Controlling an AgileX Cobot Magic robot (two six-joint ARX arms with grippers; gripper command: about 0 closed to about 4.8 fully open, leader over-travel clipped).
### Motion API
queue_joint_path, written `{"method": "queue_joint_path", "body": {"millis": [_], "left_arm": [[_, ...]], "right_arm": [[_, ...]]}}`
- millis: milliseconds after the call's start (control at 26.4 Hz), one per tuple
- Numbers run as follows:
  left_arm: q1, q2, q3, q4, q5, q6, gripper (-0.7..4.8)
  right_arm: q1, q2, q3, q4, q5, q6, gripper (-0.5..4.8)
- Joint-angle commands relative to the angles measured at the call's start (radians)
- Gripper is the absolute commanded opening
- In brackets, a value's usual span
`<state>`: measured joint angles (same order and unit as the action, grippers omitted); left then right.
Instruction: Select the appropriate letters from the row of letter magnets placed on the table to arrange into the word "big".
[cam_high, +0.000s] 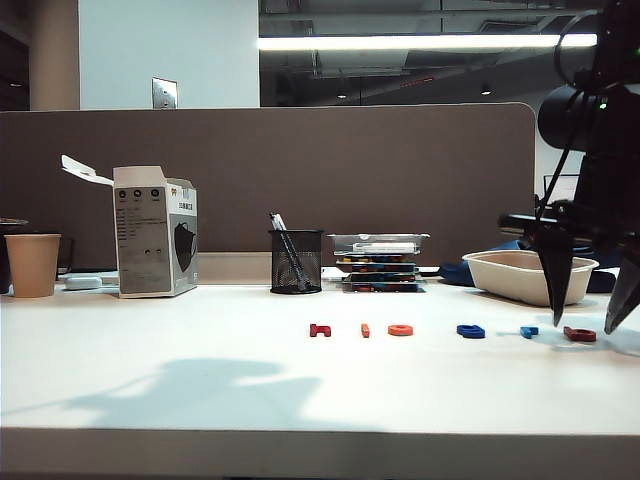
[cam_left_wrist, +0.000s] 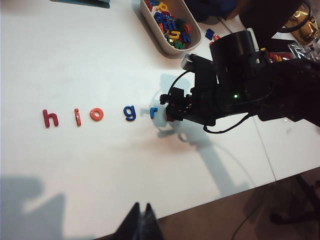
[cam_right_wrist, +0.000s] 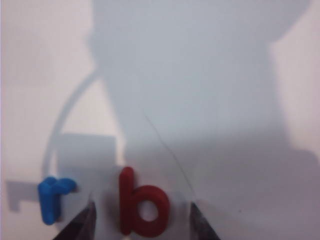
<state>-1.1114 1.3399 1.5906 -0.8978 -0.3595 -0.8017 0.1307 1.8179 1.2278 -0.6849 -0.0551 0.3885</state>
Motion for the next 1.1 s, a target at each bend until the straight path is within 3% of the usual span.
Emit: {"method": "queue_joint_path", "body": {"millis": [38,1098], "left_arm": [[0.0,-0.003,0.002,0.009,-0.003,0.001,-0.05],[0.0,-0.003,0.002,0.009,-0.003,0.001,-0.05]], "right_arm": [[0.001,0.014,0.003,0.009,0.005,0.005,2.34],[0.004,0.029,0.003,-0.058,0.005,0.005,2.3]]}}
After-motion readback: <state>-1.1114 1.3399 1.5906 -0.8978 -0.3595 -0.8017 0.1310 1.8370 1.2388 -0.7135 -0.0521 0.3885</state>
